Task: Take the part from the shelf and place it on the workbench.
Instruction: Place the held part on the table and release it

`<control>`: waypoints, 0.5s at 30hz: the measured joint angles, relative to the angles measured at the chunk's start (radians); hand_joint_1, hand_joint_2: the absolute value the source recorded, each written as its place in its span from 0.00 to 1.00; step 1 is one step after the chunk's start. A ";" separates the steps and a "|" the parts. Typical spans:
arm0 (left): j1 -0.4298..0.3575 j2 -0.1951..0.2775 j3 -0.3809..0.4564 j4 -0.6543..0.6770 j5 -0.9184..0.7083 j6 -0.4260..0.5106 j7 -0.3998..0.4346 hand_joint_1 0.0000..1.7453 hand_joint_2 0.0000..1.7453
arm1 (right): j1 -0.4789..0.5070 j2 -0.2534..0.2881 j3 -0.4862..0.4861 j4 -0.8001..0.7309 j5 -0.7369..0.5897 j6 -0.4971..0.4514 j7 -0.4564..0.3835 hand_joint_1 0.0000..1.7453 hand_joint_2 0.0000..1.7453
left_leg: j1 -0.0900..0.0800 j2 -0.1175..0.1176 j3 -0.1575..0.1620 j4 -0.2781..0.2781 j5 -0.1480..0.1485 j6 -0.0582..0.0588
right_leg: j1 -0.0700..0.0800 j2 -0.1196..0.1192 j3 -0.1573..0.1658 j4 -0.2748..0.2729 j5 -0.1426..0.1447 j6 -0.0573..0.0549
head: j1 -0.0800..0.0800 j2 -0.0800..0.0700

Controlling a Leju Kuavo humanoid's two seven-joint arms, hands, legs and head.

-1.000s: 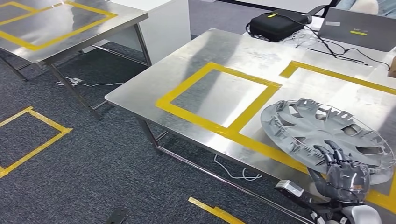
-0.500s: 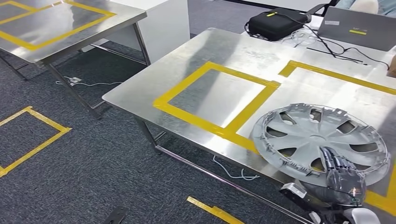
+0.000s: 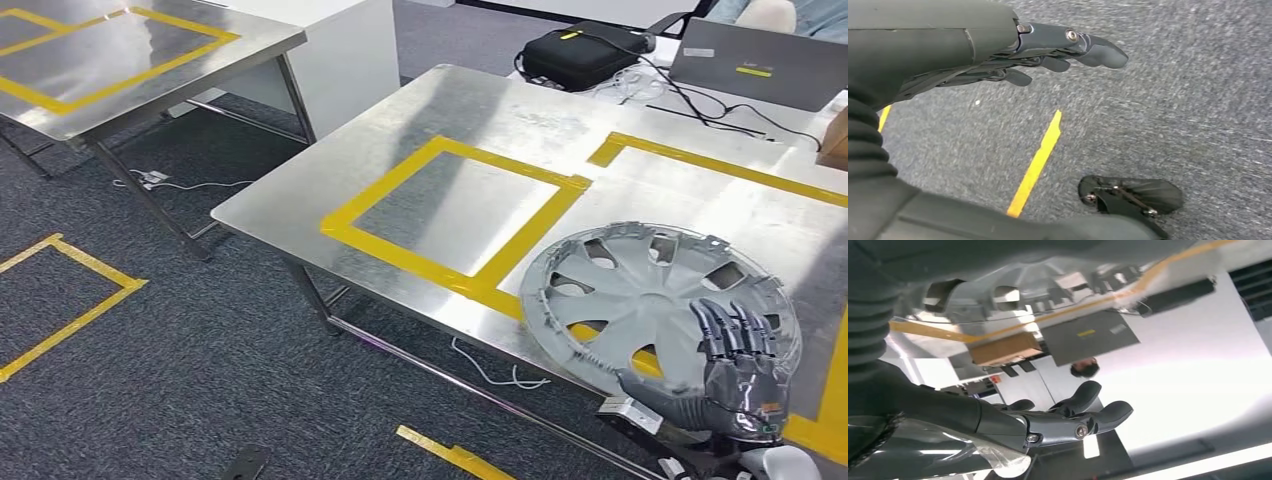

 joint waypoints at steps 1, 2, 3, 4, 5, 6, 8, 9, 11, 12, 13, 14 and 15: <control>-0.001 0.000 0.001 0.000 0.000 0.002 0.002 0.00 0.00 | 0.002 0.004 0.004 -0.020 -0.003 -0.004 -0.005 0.00 0.00 | -0.002 0.000 0.034 -0.073 0.032 0.005 | 0.002 0.001 0.002 0.001 -0.002 0.003 | 0.000 0.000; -0.001 -0.001 0.002 0.000 0.000 0.004 0.007 0.00 0.00 | 0.008 0.009 0.012 -0.053 -0.012 -0.014 -0.016 0.00 0.00 | -0.004 0.000 0.066 -0.147 0.063 0.012 | 0.003 0.001 0.004 -0.001 -0.003 0.010 | 0.000 0.000; -0.002 -0.001 0.003 0.000 0.001 0.005 0.012 0.00 0.00 | 0.014 0.013 0.021 -0.089 -0.023 -0.025 -0.029 0.00 0.00 | -0.005 0.000 0.097 -0.216 0.089 0.020 | 0.005 0.001 0.006 -0.002 -0.004 0.018 | 0.001 0.000; -0.002 -0.002 0.004 0.000 0.001 0.005 0.019 0.00 0.00 | 0.020 0.019 0.031 -0.128 -0.035 -0.037 -0.041 0.00 0.00 | -0.004 0.000 0.126 -0.283 0.113 0.029 | 0.007 0.001 0.005 -0.001 -0.009 0.027 | 0.001 0.000; -0.002 -0.003 0.006 0.000 0.002 0.004 0.023 0.00 0.00 | 0.025 0.021 0.038 -0.154 -0.047 -0.045 -0.050 0.00 0.00 | -0.003 0.000 0.128 -0.290 0.116 0.035 | 0.006 0.000 -0.002 0.012 -0.020 0.033 | 0.003 0.000; -0.003 -0.003 0.007 0.000 0.003 0.004 0.025 0.00 0.00 | 0.028 0.023 0.043 -0.169 -0.055 -0.048 -0.052 0.00 0.00 | 0.000 0.001 0.130 -0.295 0.119 0.041 | 0.006 0.000 -0.019 0.046 -0.043 0.037 | 0.005 0.000; -0.004 -0.004 0.010 0.000 0.003 0.004 0.026 0.00 0.00 | 0.035 0.024 0.053 -0.193 -0.075 -0.048 -0.054 0.00 0.00 | -0.001 0.002 0.130 -0.297 0.120 0.047 | 0.005 0.000 -0.079 0.173 -0.107 0.041 | 0.008 0.000; -0.003 -0.005 0.012 0.000 0.003 0.003 0.025 0.00 0.00 | 0.039 0.025 0.058 -0.202 -0.084 -0.045 -0.055 0.00 0.00 | -0.002 0.002 0.129 -0.297 0.120 0.048 | 0.005 0.000 -0.109 0.236 -0.130 0.043 | 0.007 0.000; -0.002 -0.006 0.014 0.000 0.004 0.000 0.023 0.00 0.00 | 0.045 0.025 0.067 -0.215 -0.097 -0.037 -0.054 0.00 0.00 | -0.004 0.002 0.130 -0.296 0.120 0.048 | 0.005 0.000 -0.127 0.268 -0.121 0.044 | 0.007 0.000; -0.002 -0.006 0.015 0.000 0.006 -0.001 0.022 0.00 0.00 | 0.047 0.025 0.069 -0.221 -0.102 -0.033 -0.053 0.00 0.00 | -0.005 0.001 0.130 -0.295 0.120 0.048 | 0.005 0.000 -0.107 0.224 -0.090 0.043 | 0.007 0.000; -0.002 -0.006 0.016 0.000 0.009 -0.003 0.020 0.00 0.00 | 0.047 0.025 0.072 -0.226 -0.106 -0.031 -0.051 0.00 0.00 | -0.005 0.001 0.131 -0.294 0.119 0.046 | 0.005 -0.001 -0.072 0.151 -0.051 0.040 | 0.007 0.000; -0.002 -0.006 0.016 0.000 0.012 -0.005 0.019 0.00 0.00 | 0.046 0.025 0.073 -0.232 -0.110 -0.030 -0.050 0.00 0.00 | -0.006 0.001 0.131 -0.292 0.118 0.044 | 0.006 -0.001 -0.036 0.081 -0.026 0.037 | 0.007 0.000; -0.003 -0.006 0.018 0.000 0.016 -0.006 0.018 0.00 0.00 | 0.045 0.026 0.075 -0.237 -0.113 -0.030 -0.050 0.00 0.00 | -0.007 0.000 0.130 -0.290 0.116 0.041 | 0.008 -0.001 -0.009 0.028 -0.010 0.033 | 0.007 0.000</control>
